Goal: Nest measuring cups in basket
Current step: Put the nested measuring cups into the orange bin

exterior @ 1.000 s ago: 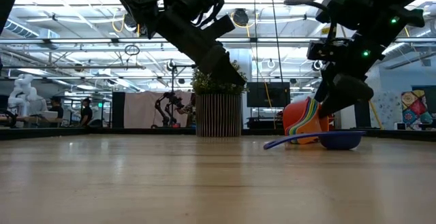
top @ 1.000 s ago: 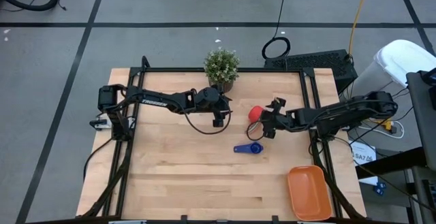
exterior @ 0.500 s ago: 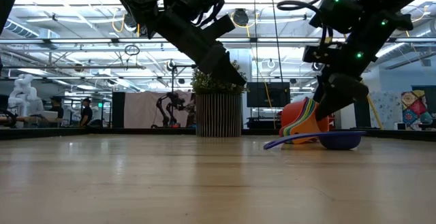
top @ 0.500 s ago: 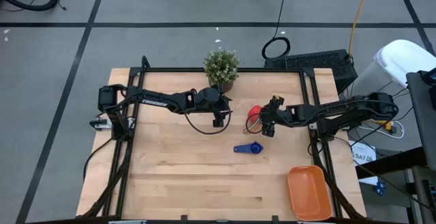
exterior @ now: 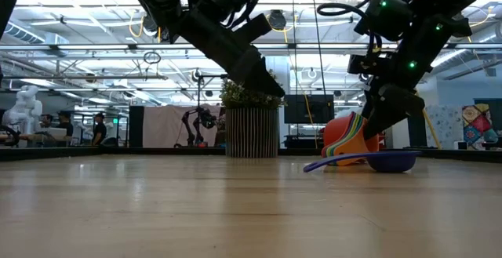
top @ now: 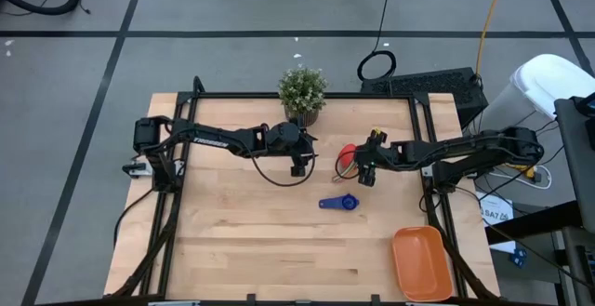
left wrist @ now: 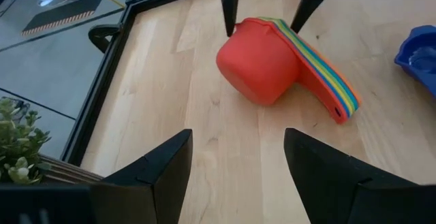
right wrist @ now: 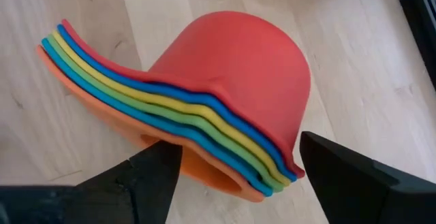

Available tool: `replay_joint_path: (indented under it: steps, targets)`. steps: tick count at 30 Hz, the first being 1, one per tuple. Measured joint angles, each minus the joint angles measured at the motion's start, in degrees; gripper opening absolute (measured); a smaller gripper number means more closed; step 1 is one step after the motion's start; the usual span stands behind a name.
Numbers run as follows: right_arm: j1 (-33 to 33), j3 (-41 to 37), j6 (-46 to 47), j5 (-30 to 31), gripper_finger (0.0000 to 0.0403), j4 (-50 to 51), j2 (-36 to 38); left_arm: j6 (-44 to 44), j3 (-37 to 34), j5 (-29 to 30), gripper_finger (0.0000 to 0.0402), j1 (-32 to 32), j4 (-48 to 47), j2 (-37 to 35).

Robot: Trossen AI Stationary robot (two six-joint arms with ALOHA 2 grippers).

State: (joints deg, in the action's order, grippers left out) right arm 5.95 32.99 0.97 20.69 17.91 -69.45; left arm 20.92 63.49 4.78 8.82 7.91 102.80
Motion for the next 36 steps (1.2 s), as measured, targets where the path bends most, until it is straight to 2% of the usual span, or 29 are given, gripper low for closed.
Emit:
replay_joint_path:
  steps: [18, 30, 32, 35, 36]
  targets:
    - [0.86, 0.00, 0.42, 0.04, 0.0265, -0.16, -0.02, -0.48, -0.01, 0.02, 0.0234, 0.02, 1.76, -0.02]
    - [0.88, 0.00, 0.40, 0.17, 0.0166, -0.12, -0.02, -0.59, -0.01, 0.07, 0.0234, -0.38, 1.80, -0.02]
    - [0.88, 0.00, 0.33, 0.19, 0.0129, -0.11, -0.02, -0.45, -0.01, 0.07, 0.0234, -0.68, 1.82, -0.02]
    - [0.88, 0.00, 0.38, 0.29, 0.0044, -0.07, -0.02, -0.45, -0.01, 0.21, 0.0234, -0.87, 1.82, -0.02]
    - [0.90, 0.06, 0.23, 0.49, 0.0027, -0.27, 0.03, -0.45, -0.01, 0.22, 0.0234, -0.85, 1.82, -0.02]
